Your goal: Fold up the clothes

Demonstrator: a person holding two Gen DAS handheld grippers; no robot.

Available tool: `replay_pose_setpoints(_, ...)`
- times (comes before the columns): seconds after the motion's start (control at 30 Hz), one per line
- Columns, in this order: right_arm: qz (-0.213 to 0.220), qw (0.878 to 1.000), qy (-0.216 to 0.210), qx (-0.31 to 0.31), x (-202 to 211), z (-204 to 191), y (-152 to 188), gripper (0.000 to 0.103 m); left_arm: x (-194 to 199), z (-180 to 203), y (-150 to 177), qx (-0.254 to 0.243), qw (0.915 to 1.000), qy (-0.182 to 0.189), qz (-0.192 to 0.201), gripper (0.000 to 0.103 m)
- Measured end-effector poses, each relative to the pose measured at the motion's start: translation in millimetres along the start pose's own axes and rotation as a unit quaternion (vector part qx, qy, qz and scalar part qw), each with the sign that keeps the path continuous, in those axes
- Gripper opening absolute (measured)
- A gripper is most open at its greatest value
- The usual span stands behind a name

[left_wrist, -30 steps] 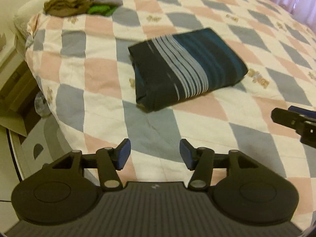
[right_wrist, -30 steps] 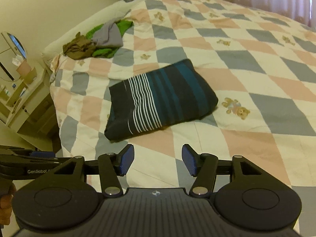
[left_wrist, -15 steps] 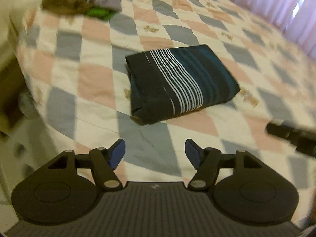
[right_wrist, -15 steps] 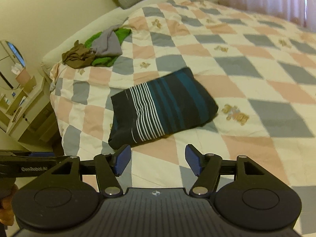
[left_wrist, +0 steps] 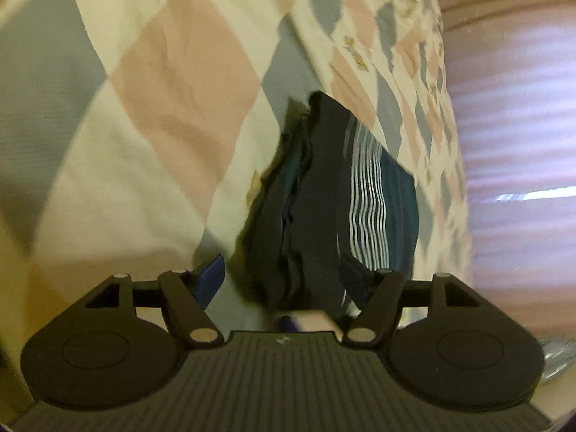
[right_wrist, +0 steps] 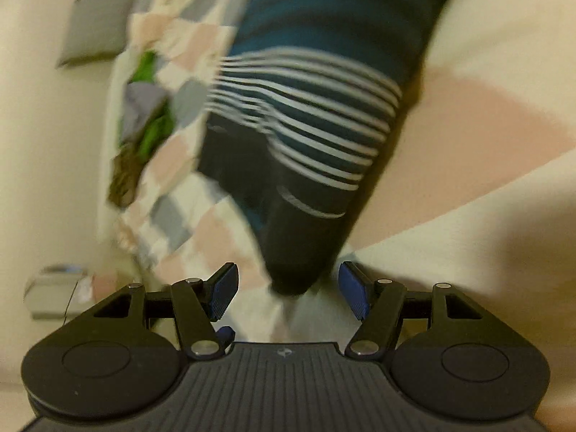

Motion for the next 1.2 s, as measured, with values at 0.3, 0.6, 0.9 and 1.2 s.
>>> replay_pose_setpoints(0.3,0.044,0.998,-0.03,-0.019,-24.7,5.1,-17.5,0.025,-53.7,-0.9,-47.3,0.034,0.9918,0.113,-0.048,0.075)
replay_pose_setpoints(0.6,0.047,0.996,-0.076,-0.017,4.1,-26.5,-16.4,0.024,-75.6,11.0,-50.2,0.016,0.9848,0.159,-0.067,0.09)
replay_pose_setpoints(0.9,0.037,0.994,-0.099,-0.022,10.3,-36.5,-23.0,0.024,-98.0,10.0,-37.2,0.029,0.9824,0.159,-0.094,0.095)
replay_pose_setpoints(1.2,0.029,0.993,-0.117,-0.016,9.0,-35.1,-25.8,0.024,-114.6,21.0,-23.9,0.049,0.9707,0.203,-0.119,0.036)
Point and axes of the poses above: each gripper's, at about its wrist camera, not at the fingertips, and x roughly against the way its jaws point, z to its right, y to its underside, the point moved 10 cm from there along -x, roughly the way its jaws point, and after that the axes turned 14 degrees about -z, right-handed, at the moved point
